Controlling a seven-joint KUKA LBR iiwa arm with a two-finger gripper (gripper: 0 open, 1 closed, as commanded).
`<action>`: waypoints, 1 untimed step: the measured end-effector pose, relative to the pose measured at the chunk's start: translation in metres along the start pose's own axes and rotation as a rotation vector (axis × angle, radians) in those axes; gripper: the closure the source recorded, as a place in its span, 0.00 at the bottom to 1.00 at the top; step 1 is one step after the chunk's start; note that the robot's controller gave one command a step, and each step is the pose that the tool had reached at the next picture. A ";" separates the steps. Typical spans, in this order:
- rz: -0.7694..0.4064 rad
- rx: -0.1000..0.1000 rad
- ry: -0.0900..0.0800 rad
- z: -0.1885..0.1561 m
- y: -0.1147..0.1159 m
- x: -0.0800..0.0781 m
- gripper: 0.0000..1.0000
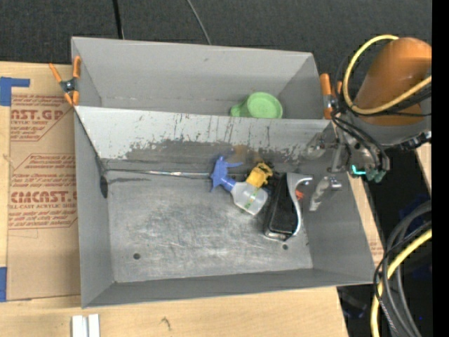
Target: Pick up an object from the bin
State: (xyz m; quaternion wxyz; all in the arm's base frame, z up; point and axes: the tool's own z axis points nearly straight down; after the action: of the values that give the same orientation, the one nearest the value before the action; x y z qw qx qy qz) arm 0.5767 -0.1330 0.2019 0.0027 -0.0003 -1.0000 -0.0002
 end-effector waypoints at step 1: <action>-0.001 0.001 -0.008 -0.004 0.001 -0.002 0.00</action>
Offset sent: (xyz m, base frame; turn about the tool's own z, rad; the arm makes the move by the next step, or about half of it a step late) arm 0.0107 0.0000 -0.1319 -0.6287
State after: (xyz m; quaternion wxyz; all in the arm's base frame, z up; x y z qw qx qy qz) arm 0.5785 -0.1324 0.2063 -0.0011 0.0003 -1.0000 0.0004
